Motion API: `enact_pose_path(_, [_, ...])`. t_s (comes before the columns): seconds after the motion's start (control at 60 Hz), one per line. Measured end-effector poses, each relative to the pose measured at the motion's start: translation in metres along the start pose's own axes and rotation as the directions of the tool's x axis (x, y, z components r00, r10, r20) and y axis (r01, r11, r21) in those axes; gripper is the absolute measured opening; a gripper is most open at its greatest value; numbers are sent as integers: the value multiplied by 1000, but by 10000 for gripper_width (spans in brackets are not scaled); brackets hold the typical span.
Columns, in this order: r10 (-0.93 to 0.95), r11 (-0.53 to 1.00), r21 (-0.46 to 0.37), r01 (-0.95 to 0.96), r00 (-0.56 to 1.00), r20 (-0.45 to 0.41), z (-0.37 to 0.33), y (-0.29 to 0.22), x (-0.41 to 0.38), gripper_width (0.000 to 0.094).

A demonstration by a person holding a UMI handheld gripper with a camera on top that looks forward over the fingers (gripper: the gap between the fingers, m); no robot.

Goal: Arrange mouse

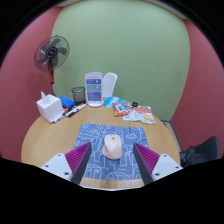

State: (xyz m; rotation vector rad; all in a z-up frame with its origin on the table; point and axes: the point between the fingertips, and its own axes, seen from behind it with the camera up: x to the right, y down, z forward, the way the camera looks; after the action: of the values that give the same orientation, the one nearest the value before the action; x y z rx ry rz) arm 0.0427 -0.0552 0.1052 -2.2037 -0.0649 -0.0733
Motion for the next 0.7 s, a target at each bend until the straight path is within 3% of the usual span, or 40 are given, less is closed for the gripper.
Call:
enact_pose_path(0.35, [34, 999, 41, -29, 994, -105, -187, 36, -22, 838])
enact_pose_path(0.7, [32, 998, 61, -25, 991, -126, -266, 57, -42, 838])
